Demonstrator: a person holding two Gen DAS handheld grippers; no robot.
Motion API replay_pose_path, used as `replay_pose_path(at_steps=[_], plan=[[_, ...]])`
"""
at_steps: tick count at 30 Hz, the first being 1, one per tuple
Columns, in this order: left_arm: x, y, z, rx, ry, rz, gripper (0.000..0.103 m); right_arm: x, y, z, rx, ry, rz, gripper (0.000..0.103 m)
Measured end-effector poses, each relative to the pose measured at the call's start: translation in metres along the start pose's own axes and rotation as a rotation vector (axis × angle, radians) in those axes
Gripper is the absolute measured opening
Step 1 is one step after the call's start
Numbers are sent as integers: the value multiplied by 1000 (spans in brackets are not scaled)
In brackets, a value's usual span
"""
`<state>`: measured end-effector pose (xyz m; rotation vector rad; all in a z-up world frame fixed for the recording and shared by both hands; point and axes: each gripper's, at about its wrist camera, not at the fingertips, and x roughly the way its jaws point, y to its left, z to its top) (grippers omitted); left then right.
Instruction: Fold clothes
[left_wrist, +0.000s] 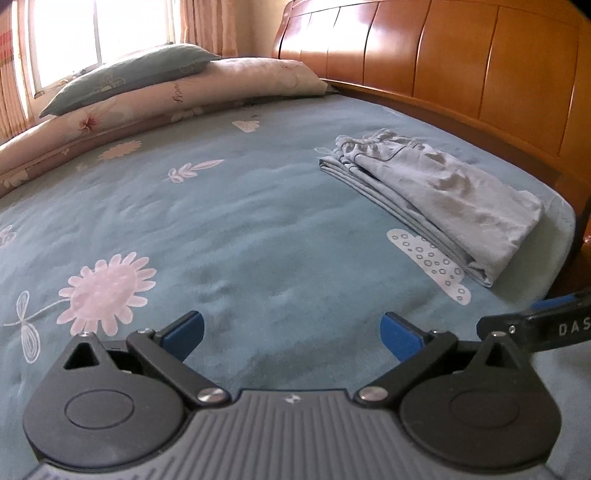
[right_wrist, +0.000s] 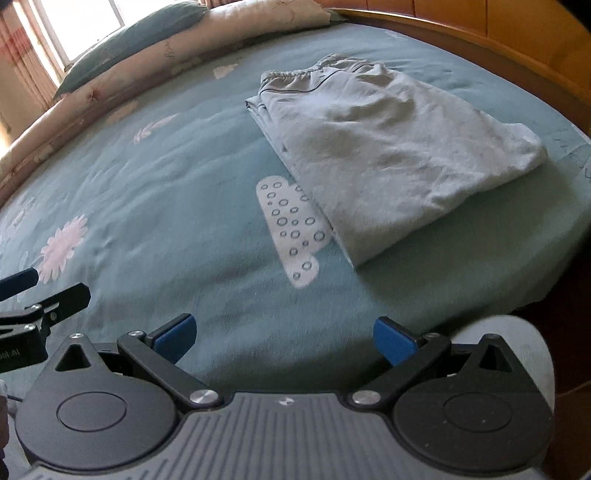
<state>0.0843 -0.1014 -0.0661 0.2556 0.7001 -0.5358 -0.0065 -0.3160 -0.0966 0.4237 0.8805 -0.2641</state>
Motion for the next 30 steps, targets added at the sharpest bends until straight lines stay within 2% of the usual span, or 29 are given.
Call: replay_pose_path(at_steps=[6, 12, 18, 30], plan=[[-8, -2, 3, -30, 40, -36, 101, -24, 5, -4, -42, -81, -68, 103], [-19, -15, 10, 17, 51, -61, 101, -44, 6, -5, -67, -150, -125, 103], [-25, -28, 20, 72, 88, -66, 101, -60, 7, -5, -70, -200, -138, 103], [-20, -41, 19, 88, 165, -40, 101, -72, -3, -5, -37, -227, -135, 103]])
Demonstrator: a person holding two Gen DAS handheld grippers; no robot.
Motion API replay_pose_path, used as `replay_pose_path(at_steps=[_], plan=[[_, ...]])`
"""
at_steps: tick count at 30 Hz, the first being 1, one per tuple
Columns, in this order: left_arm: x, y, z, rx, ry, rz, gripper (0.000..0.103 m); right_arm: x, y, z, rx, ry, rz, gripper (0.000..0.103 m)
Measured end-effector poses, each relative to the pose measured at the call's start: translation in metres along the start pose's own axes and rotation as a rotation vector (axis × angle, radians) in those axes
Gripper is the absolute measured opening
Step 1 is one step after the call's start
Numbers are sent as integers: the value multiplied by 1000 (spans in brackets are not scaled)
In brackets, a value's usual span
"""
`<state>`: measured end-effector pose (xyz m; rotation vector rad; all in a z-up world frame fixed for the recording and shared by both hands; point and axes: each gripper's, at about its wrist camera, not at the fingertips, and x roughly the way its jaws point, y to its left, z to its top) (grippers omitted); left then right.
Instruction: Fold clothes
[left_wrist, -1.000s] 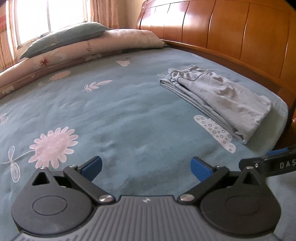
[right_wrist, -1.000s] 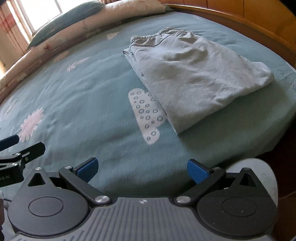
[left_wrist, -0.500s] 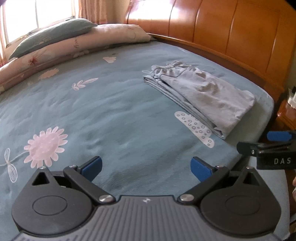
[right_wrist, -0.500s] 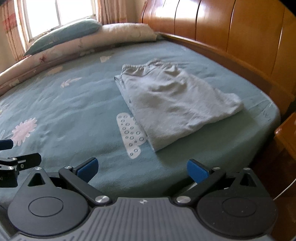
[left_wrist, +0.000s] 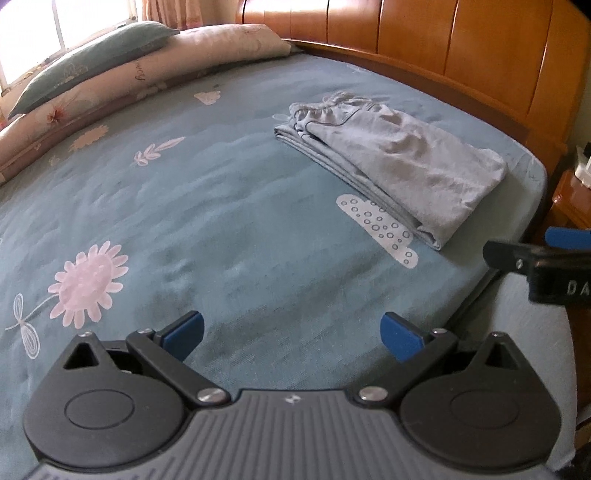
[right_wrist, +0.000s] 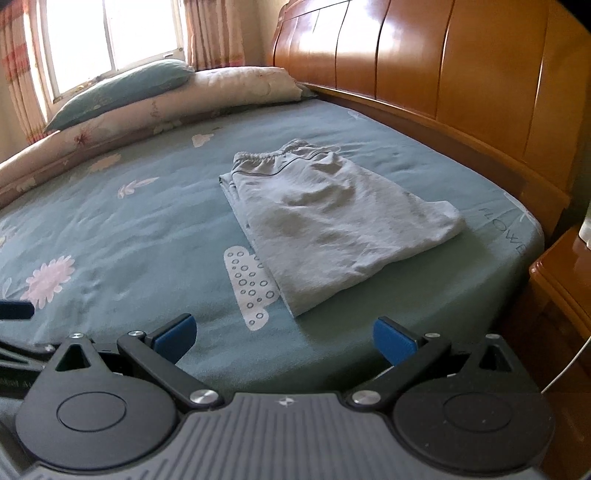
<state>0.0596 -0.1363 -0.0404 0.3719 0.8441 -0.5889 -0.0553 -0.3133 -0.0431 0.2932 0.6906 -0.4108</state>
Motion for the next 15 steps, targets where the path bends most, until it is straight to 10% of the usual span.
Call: replay_pose_path(at_steps=[15], plan=[[3, -4, 2, 1, 3, -1, 101, 5, -5, 3, 22, 1, 14, 103]])
